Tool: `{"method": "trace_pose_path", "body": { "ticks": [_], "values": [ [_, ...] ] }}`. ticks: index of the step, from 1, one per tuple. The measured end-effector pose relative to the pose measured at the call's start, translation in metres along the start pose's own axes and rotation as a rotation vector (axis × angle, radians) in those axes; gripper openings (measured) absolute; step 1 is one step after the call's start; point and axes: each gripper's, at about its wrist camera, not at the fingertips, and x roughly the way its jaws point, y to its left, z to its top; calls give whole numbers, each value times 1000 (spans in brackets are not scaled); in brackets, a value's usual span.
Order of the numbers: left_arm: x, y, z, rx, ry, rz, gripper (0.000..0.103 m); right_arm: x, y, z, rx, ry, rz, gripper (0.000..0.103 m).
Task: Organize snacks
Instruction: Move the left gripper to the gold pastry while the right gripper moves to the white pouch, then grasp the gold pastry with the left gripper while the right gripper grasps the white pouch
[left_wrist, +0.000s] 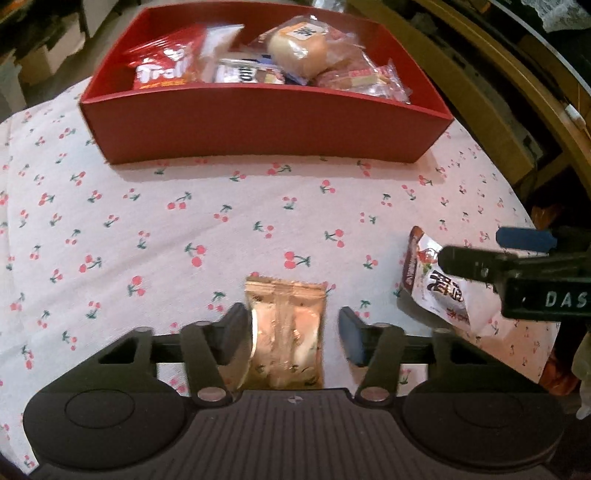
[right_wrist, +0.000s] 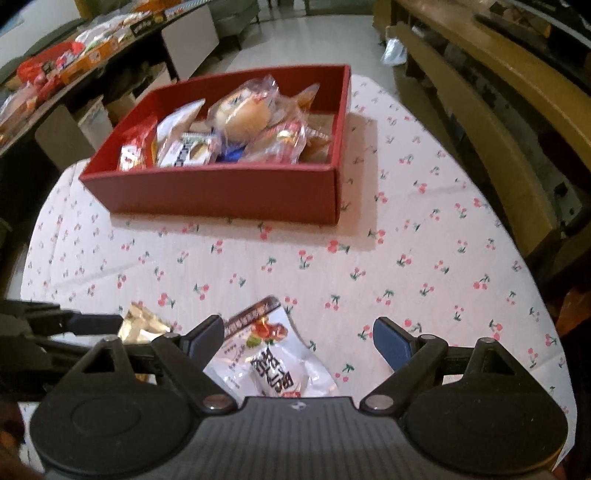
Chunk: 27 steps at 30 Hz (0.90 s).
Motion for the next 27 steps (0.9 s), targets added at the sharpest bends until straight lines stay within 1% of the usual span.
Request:
{"method": "trace_pose_path", "body": {
  "ticks": [2, 9, 10, 11, 12, 13, 14, 17, 20, 22, 23, 24, 25, 27],
  "values": [
    [-1, 3, 0, -9, 8, -9, 49, 4, 0, -2, -8, 21, 10, 98],
    [-5, 8, -2, -22, 13, -22, 44, 19, -3, -5, -30, 75, 43, 98],
    [-5, 8, -2, -26, 13, -27, 46, 22, -3, -5, -35, 84, 43, 98],
    [-5, 9, -1, -33, 12, -35, 50, 23, -1, -5, -45, 88, 44, 98],
    [-6, 8, -1, -39, 10, -44, 57, 24, 0, -5, -55, 88, 51, 98],
    [-6, 8, 0, -39, 9, -53, 63, 24, 2, -6, -67, 88, 63, 98],
    [-6, 6, 0, -32, 5, -54, 71, 25, 4, -6, -78, 93, 77, 99],
    [-1, 0, -1, -5, 14, -35, 74, 32, 9, -9, -114, 109, 81, 101],
    [1, -4, -2, 22, 7, -14, 74, 35, 18, -11, -169, 97, 40, 100],
    [1, -4, -3, 30, 7, -2, 70, 34, 25, -14, -212, 85, -16, 87],
    [1, -4, -3, 35, 8, 9, 66, 33, 27, -15, -219, 75, -16, 83],
    [0, -3, -3, 36, 7, 17, 61, 30, 28, -16, -218, 68, -20, 70],
    [-1, -2, -4, 32, 9, 19, 59, 27, 28, -16, -209, 57, -16, 51],
    [-3, 2, -6, 20, 13, 14, 56, 24, 22, -15, -157, 62, 9, 43]
  ]
}}
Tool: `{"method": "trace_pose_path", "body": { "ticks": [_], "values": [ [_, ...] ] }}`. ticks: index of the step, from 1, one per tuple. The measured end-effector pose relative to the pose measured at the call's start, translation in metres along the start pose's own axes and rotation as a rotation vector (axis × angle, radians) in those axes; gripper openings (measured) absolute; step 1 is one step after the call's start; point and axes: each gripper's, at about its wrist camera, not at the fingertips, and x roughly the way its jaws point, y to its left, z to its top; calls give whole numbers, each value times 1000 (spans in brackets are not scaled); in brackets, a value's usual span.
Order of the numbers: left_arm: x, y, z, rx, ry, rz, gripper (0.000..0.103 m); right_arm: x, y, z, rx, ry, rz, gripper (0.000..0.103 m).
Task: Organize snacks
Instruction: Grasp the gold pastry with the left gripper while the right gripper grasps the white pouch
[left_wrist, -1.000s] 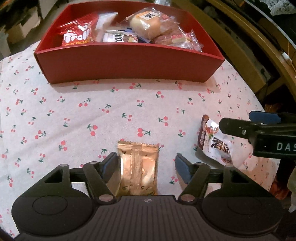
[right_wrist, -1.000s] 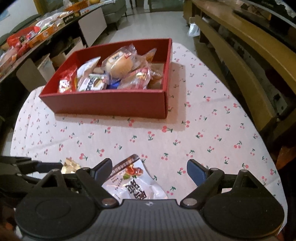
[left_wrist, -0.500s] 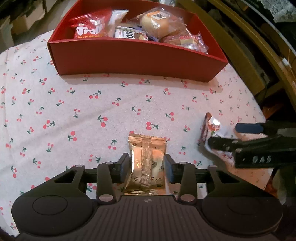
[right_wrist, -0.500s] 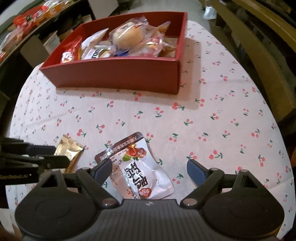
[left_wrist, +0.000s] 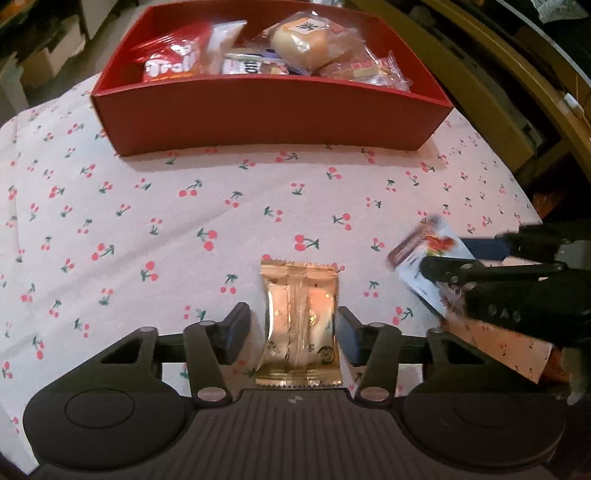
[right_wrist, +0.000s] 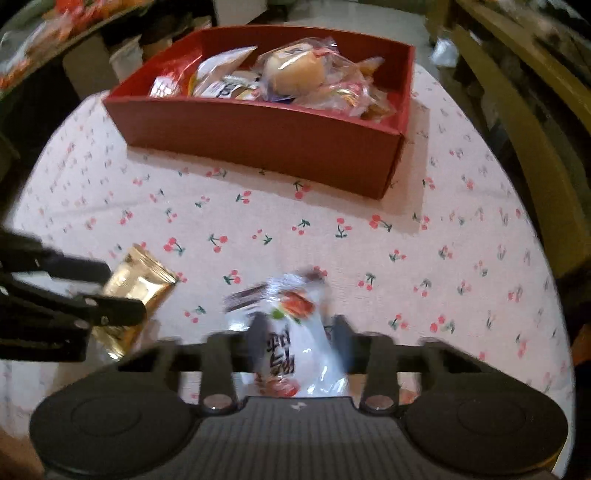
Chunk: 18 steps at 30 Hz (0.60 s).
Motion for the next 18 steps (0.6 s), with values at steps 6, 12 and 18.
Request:
{"method": "trace_pose_path", "body": {
  "ticks": [6, 12, 18],
  "values": [
    [-2, 2, -3, 1, 4, -12, 53, -6, -5, -6, 54, -2, 4, 39],
    [-1, 2, -3, 0, 8, -26, 72, -9, -10, -7, 108, 11, 28, 68],
    [-1, 3, -3, 1, 11, -36, 74, -9, 6, -9, -5, 33, 48, 98]
  ]
}}
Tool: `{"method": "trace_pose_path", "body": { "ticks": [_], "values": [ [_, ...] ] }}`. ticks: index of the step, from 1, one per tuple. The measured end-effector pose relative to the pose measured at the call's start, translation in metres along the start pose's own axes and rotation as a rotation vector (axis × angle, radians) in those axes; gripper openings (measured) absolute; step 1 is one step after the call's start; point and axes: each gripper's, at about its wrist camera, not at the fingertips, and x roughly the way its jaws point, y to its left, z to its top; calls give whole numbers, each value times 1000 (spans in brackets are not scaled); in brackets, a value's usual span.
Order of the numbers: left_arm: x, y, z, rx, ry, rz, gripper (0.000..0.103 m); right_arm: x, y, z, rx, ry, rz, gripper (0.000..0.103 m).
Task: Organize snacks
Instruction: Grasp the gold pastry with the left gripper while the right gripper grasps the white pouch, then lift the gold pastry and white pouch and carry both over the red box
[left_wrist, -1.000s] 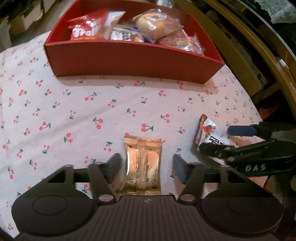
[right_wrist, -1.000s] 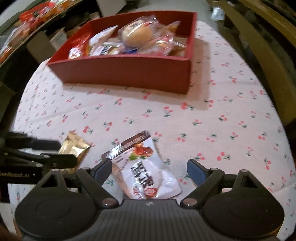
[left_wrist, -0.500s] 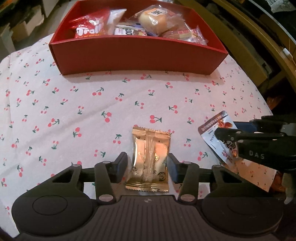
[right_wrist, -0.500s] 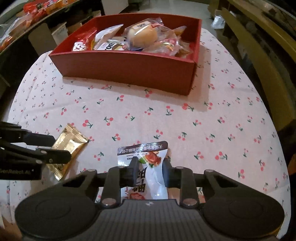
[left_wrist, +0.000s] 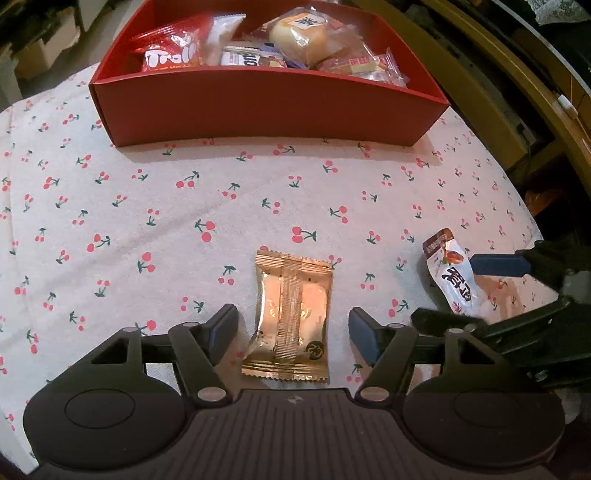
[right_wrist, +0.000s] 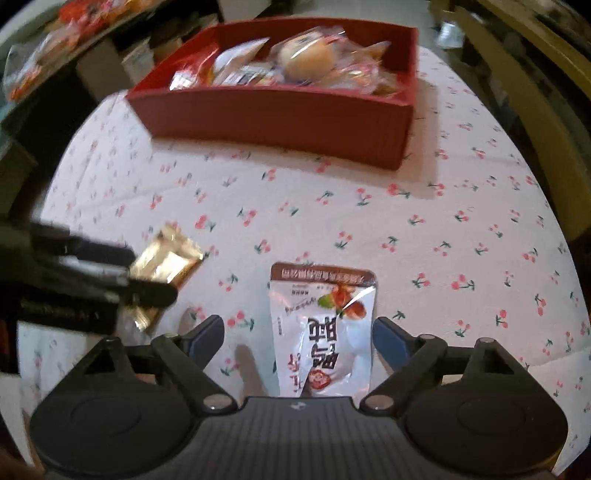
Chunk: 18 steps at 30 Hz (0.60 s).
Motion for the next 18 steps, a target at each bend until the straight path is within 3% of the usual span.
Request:
{"method": "trace_pose_path", "body": {
  "ticks": [3, 4, 10, 14, 18],
  "values": [
    [1, -1, 0, 9, 2, 5, 75, 7, 0, 0, -31, 11, -80, 83],
    [1, -2, 0, 12, 0, 5, 75, 5, -3, 2, -16, 2, -80, 68],
    [2, -4, 0, 22, -1, 5, 68, -3, -10, -6, 49, -34, -57, 63],
    [1, -7, 0, 32, -6, 0, 48, -7, -7, -7, 61, -53, -67, 62],
    [2, -7, 0, 37, -8, 3, 48, -16, -8, -5, 82, -91, -67, 62]
  ]
}}
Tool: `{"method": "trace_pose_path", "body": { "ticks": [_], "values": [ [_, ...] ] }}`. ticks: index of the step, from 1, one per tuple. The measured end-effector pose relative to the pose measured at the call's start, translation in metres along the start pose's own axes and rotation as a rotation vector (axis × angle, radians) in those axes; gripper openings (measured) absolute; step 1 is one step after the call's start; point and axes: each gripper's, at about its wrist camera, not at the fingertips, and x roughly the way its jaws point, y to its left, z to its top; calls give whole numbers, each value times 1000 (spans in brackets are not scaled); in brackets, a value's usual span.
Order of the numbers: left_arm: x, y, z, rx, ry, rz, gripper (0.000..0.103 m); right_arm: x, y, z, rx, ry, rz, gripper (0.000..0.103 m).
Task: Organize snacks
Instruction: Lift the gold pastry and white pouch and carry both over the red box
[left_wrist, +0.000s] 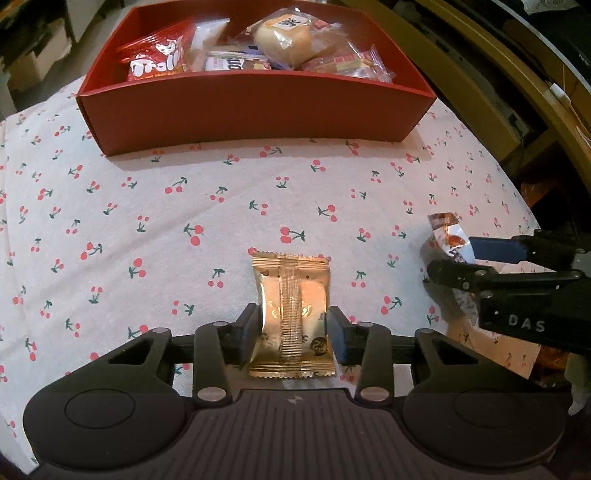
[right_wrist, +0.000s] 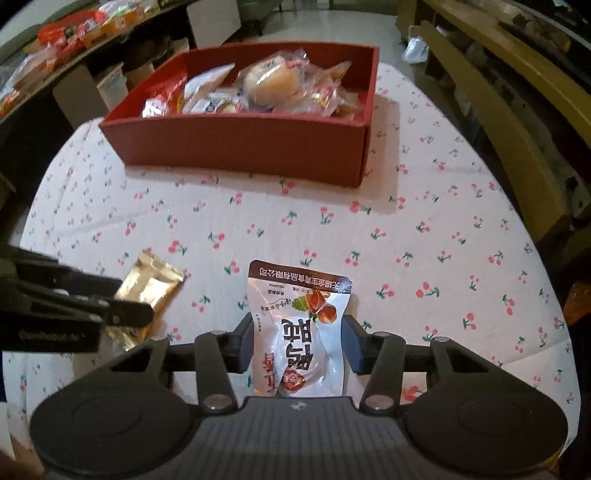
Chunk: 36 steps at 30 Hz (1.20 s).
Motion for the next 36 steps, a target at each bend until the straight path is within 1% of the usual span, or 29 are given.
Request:
{"method": "trace_pose_path", "body": {
  "ticks": [2, 5, 6, 8, 10, 12, 18, 25, 28, 32, 36],
  "values": [
    [1, 1, 1, -8, -1, -4, 50, -2, 0, 1, 7, -12, 8, 62],
    [3, -3, 2, 2, -7, -3, 58, -2, 0, 2, 11, -12, 8, 62],
    [4, -6, 2, 8, -11, 7, 56, -1, 0, 3, 12, -11, 8, 62],
    [6, -9, 3, 21, -18, 25, 55, -1, -1, 3, 15, -12, 9, 62],
    [7, -10, 2, 30, -26, 44, 50, -2, -1, 4, 16, -18, 13, 62],
    [6, -8, 2, 21, -30, 42, 46, -3, -2, 5, 20, -24, 11, 62],
    [0, -3, -2, -1, -38, 40, 46, -9, 1, 9, 23, -55, 16, 62],
    [-20, 1, 1, -35, -89, 8, 46, -11, 6, 14, 19, -71, 21, 62],
    [-30, 3, 6, -52, -117, 11, 46, -13, 10, 18, 20, -81, 23, 62],
    [-45, 8, 12, -82, -152, 36, 46, -20, 18, 28, 11, -117, 37, 61],
    [-62, 9, 25, -80, -188, 44, 46, -30, 22, 39, 20, -161, 47, 61]
  ]
}}
